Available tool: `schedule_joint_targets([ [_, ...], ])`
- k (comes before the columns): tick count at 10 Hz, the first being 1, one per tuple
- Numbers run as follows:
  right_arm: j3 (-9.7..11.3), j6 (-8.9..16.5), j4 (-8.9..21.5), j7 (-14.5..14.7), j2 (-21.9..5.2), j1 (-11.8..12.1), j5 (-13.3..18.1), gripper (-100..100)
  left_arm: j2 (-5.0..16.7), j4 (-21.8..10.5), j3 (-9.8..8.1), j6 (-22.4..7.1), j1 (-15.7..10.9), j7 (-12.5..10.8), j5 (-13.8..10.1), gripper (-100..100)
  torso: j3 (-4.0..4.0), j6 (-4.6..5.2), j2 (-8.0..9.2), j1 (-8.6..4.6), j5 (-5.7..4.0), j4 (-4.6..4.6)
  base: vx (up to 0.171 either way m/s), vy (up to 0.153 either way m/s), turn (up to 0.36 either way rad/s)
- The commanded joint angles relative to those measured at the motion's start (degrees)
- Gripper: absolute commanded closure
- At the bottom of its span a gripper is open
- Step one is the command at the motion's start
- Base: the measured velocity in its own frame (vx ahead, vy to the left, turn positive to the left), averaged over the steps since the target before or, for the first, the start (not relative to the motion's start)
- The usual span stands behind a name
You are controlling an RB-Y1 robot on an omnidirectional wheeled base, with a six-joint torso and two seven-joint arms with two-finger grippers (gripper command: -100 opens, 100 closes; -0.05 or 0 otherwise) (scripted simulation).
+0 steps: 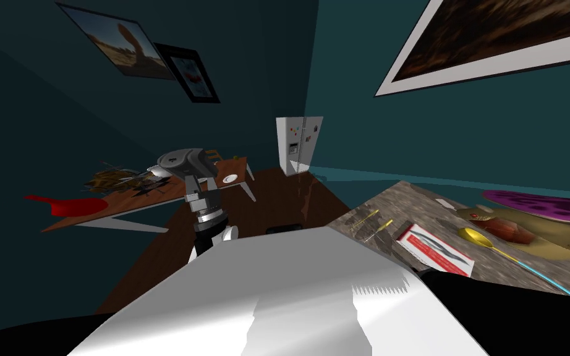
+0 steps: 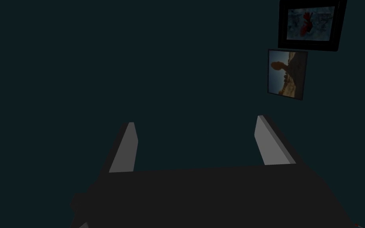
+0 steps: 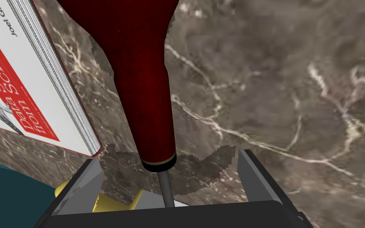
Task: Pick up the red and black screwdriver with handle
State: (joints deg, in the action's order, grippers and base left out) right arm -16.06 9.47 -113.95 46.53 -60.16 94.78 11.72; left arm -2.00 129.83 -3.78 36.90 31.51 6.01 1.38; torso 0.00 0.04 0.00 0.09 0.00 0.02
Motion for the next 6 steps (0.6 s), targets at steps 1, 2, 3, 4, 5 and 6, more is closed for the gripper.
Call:
schedule_joint_targets([
  [1,0.0,0.0,0.0,0.0,0.0,0.0,0.0,-100,0.0,0.0,0.0,0.0,0.0,0.0,0.0,0,0.0,0.0,0.0,0.0,0.0,0.0,0.0,0.0,0.0],
  [2,0.08,-0.02,0.11,-0.03,0.0,-0.1,0.01,100,0.0,0.0,0.0,0.0,0.0,0.0,0.0,0,0.0,0.01,0.0,0.02,0.01,0.0,0.0,0.0,0.0],
  [3,0.07,-0.02,0.09,-0.02,0.0,-0.09,0.01,100,0.0,0.0,0.0,0.0,0.0,0.0,0.0,0,0.0,0.01,0.0,0.03,0.01,0.0,0.0,-0.016,0.008],
  [4,-0.23,0.19,0.29,0.0,-0.01,-0.09,0.05,100,0.0,0.0,0.0,0.0,0.0,0.0,0.0,0,0.02,0.06,0.02,0.05,-0.26,0.02,0.0,0.0,0.0],
  [5,-0.22,0.2,0.28,0.03,-0.02,-0.09,0.06,100,0.0,0.0,0.0,0.0,0.0,0.0,0.0,0,0.03,0.06,0.04,0.05,-0.25,0.02,0.0,0.0,0.0],
  [6,-0.22,0.2,0.28,0.03,-0.02,-0.09,0.07,100,0.0,0.0,0.0,0.0,0.0,0.0,0.0,0,0.04,0.07,0.05,0.07,-0.24,0.03,0.0,0.0,0.0],
])
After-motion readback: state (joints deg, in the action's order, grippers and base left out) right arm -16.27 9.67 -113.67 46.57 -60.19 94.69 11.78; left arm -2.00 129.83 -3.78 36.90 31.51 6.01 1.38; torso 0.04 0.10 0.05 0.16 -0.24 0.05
